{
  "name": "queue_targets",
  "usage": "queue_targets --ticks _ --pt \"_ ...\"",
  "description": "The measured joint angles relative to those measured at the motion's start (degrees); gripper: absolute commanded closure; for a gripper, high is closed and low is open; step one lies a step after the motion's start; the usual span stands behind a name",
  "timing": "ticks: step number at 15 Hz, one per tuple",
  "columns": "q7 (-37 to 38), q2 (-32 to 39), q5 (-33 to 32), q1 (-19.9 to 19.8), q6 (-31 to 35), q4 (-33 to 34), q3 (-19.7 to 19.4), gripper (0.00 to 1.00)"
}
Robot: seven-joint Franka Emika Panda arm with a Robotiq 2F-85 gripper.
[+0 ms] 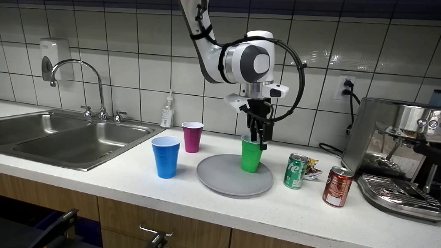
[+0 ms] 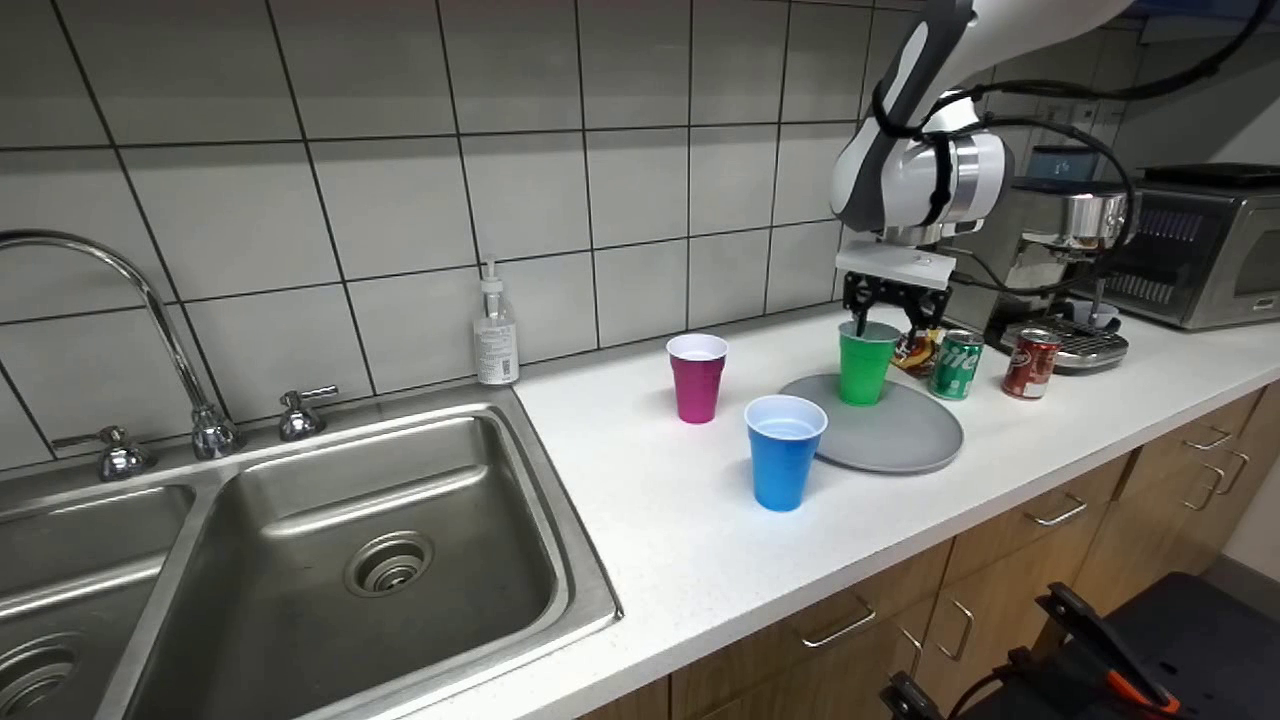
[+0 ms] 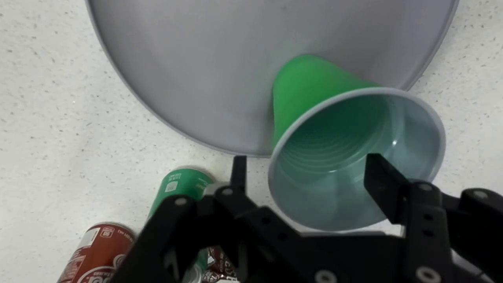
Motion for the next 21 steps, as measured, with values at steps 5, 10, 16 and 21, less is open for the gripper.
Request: queue_targets --ticks 5,10,16,21 --pt "-0.96 -4.46 -0.01 0.16 2.61 -3.43 0.05 0.00" --pt "-3.36 -9.06 -0.01 0.33 3.14 -7.03 1.36 0.00" --pt "-6.97 -12.21 -0.01 0.55 3.12 -9.77 4.90 0.00" --pt "-10.39 -13.34 -0.01 1.20 3.01 -10.53 8.13 0.00"
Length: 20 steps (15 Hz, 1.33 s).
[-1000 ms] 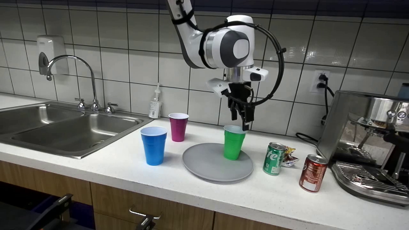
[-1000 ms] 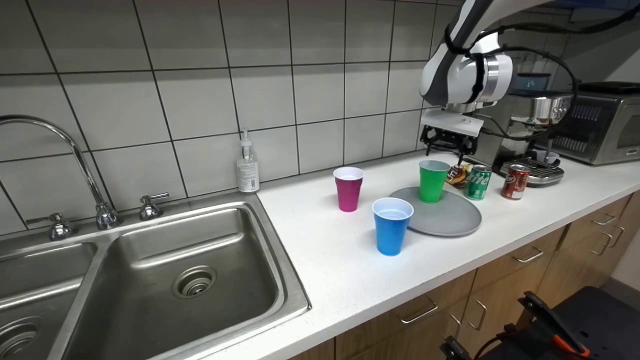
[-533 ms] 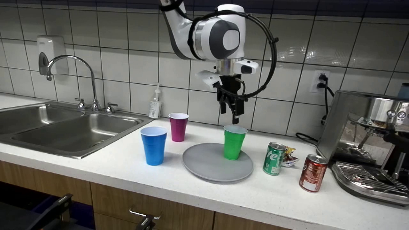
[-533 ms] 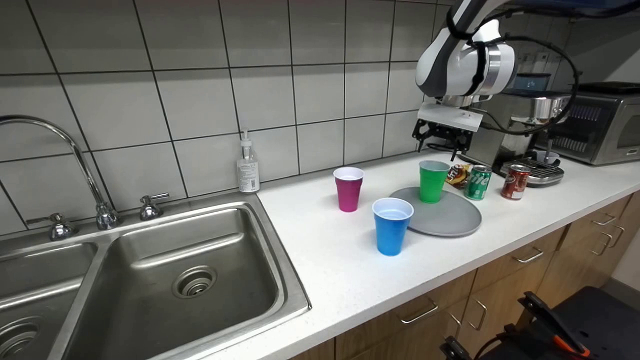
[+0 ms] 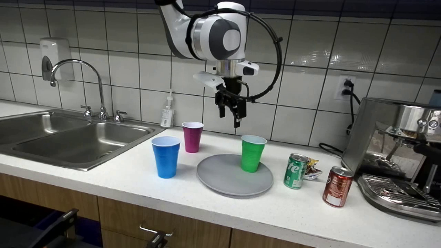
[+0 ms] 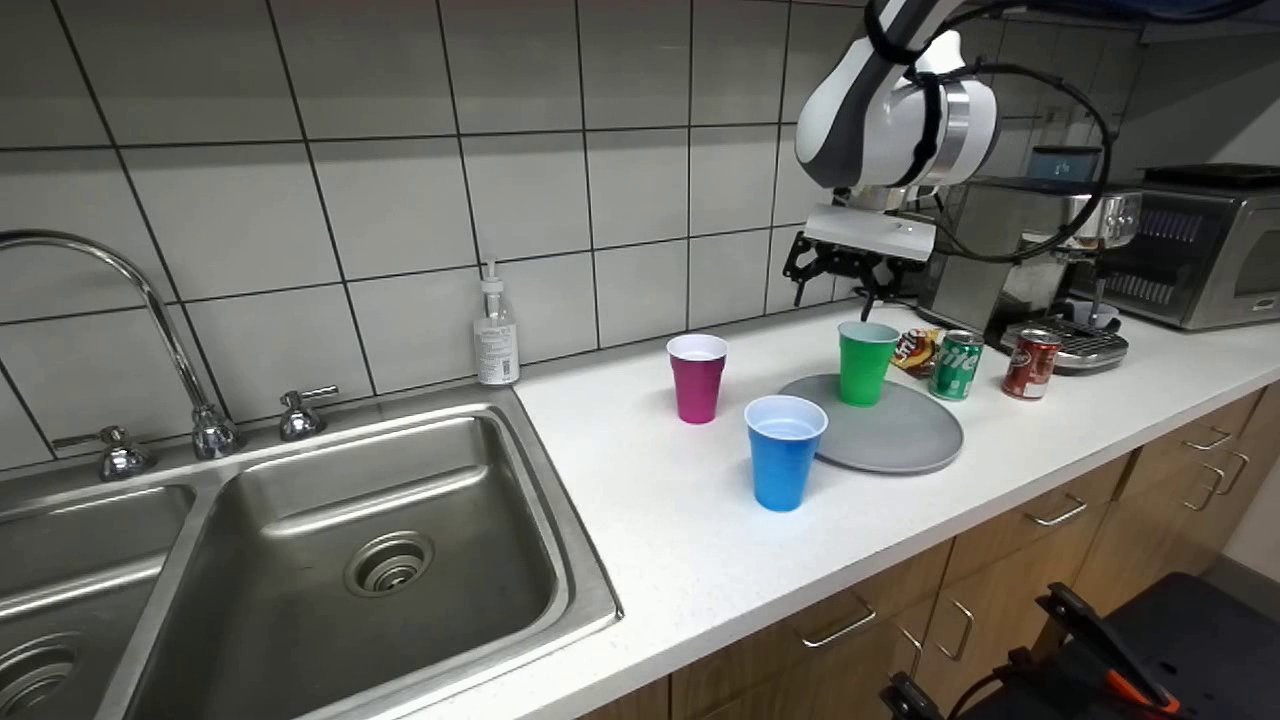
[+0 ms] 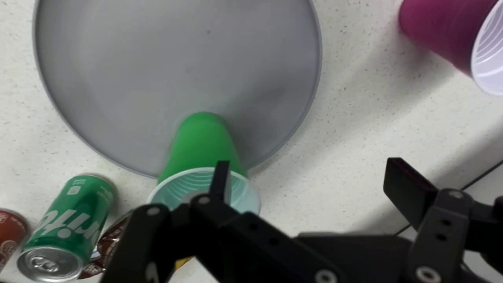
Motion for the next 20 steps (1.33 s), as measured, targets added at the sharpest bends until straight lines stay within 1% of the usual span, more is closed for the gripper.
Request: queue_targets --ticks 10,16,20 --pt "-4.49 0.13 0.08 1.44 0.00 -0.17 5.25 0.00" --pt "-5.16 1.80 0.07 2.78 0.00 0.25 6.74 0.00" --pt "-5.16 4.38 0.07 3.95 0.02 2.25 7.01 0.00"
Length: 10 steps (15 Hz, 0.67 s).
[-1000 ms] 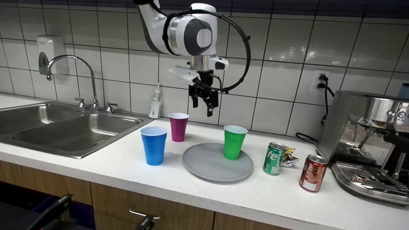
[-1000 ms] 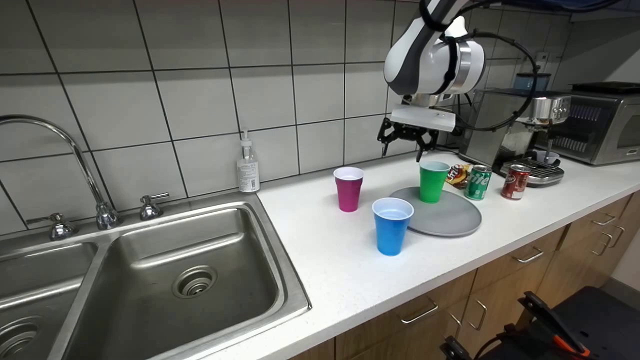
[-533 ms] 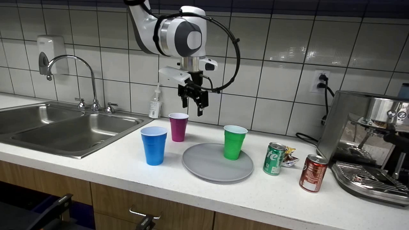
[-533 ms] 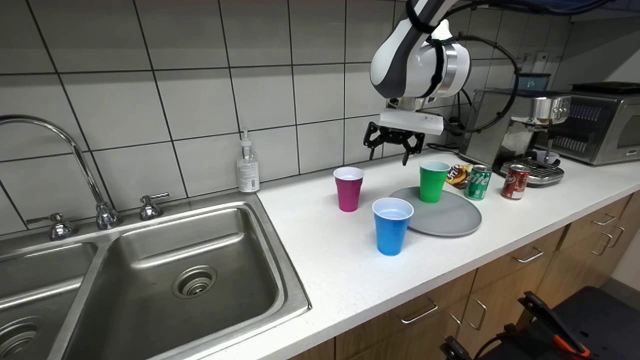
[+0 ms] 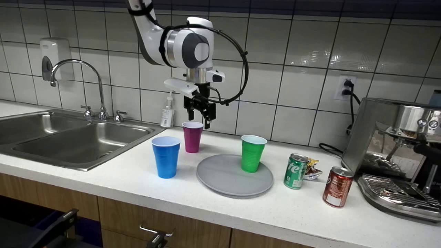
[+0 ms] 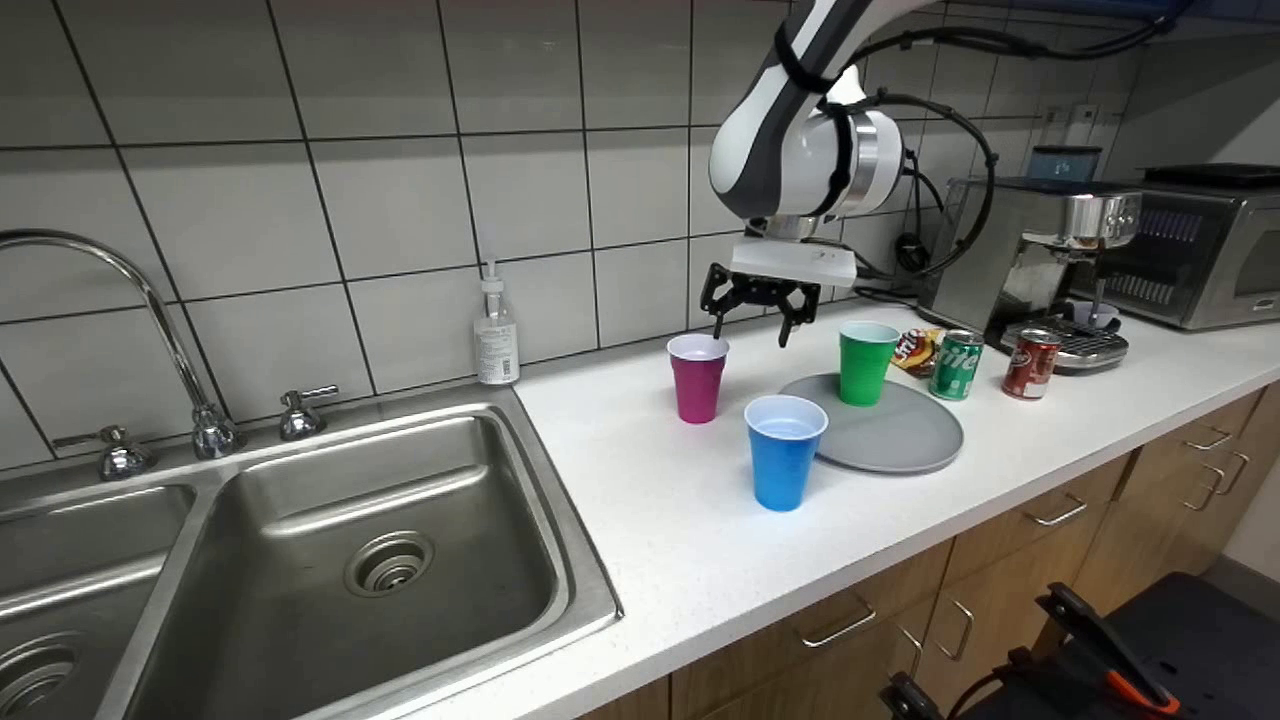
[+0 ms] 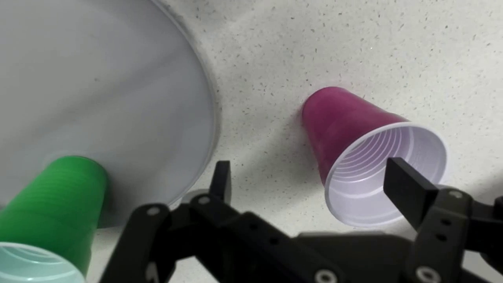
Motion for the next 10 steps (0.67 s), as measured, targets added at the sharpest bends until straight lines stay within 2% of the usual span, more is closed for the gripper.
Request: queue_targets --ticks 9,10 --pt "0.00 8.16 -0.04 0.86 -0.19 7.71 -0.01 0.00" --pt "0.00 8.89 -0.04 0.86 -0.23 8.42 -0.01 0.25"
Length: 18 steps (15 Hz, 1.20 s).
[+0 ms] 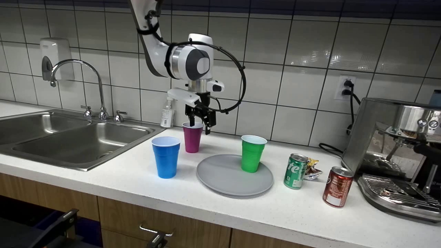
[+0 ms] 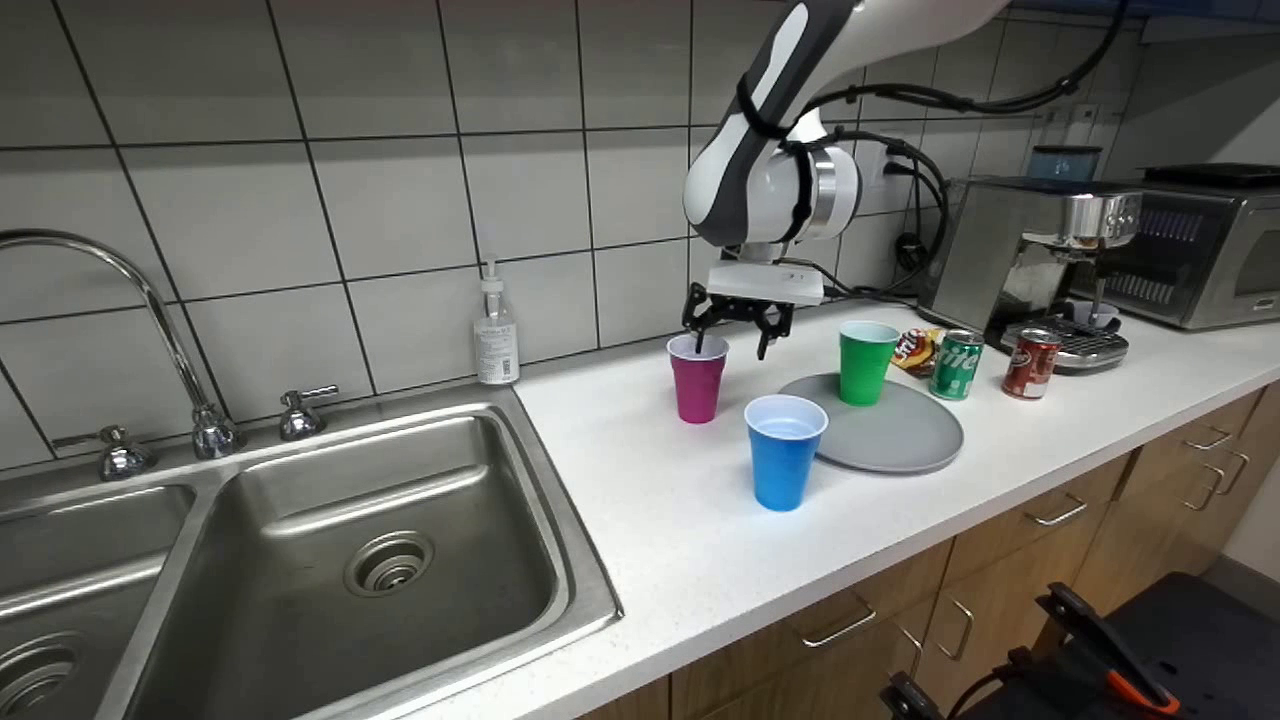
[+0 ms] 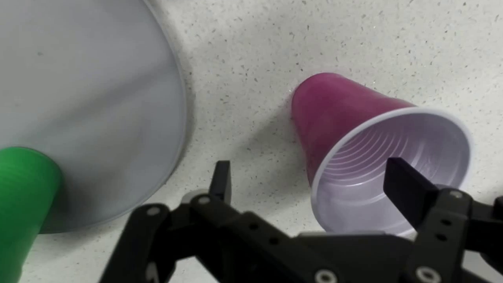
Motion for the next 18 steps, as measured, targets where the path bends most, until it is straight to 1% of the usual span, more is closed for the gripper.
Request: queue_targets --ticks 1,2,3,10,11,18 --pt "0.00 0.70 0.00 0.00 -0.04 0.71 0.00 0.27" --pt "0.00 1.28 0.00 0.00 -0.06 1.33 0.00 0.34" --pt "0.00 1.77 0.00 0.00 -0.09 1.95 0.00 0.44" --pt "0.00 2.82 -0.01 0.00 -0.17 3.67 -0.11 0.97" --pt "0.00 2.83 -0.01 0.00 -0.17 3.67 -0.14 1.00" --pt "0.00 2.66 -0.01 -0.02 -0.14 3.63 -0.21 0.99"
